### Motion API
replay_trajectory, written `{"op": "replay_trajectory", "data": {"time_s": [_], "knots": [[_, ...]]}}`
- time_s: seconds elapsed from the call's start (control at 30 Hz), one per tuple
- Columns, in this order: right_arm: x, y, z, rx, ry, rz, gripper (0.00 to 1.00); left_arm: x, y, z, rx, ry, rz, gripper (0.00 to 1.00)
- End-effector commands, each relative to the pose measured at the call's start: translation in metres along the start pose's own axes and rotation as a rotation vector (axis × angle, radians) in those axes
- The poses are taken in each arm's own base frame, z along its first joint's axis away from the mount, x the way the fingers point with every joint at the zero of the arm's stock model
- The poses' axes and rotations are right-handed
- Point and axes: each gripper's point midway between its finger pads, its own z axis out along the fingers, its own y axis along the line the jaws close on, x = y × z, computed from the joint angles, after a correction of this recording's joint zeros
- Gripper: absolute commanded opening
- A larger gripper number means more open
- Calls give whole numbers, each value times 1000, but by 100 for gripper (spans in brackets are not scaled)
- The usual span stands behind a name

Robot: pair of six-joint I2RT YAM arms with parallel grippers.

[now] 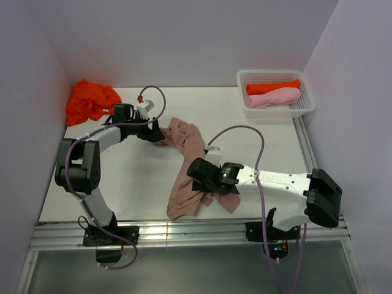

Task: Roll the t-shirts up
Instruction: Flatten the tshirt

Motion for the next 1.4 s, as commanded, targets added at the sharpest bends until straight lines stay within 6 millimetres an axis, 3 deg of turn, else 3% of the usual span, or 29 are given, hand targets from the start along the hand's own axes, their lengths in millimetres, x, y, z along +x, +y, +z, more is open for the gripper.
{"op": "replay_trajectory", "data": {"time_s": [0.0, 0.13, 0.43, 0.67, 1.03, 1.27, 1.37], "knots": [[9, 8, -9, -79, -18, 96, 59, -21, -3, 11, 11, -43, 79, 88], [34, 1, -9, -90, 14, 107, 59, -18, 0, 22, 4, -22, 74, 86], [59, -1, -15, -194, 61, 70, 59, -25, 9, 31, -65, -16, 35, 85], [65, 20, -9, -239, 89, 14, 60, -26, 17, 34, -108, 0, -13, 84], [81, 23, 6, -248, 125, 30, 59, -22, 23, 44, -109, 34, -62, 84], [80, 24, 9, -254, 117, 41, 48, -20, 25, 56, -109, 57, -78, 83], [79, 25, 9, -275, 104, 63, 42, -20, 25, 60, -96, 69, -84, 77]]}}
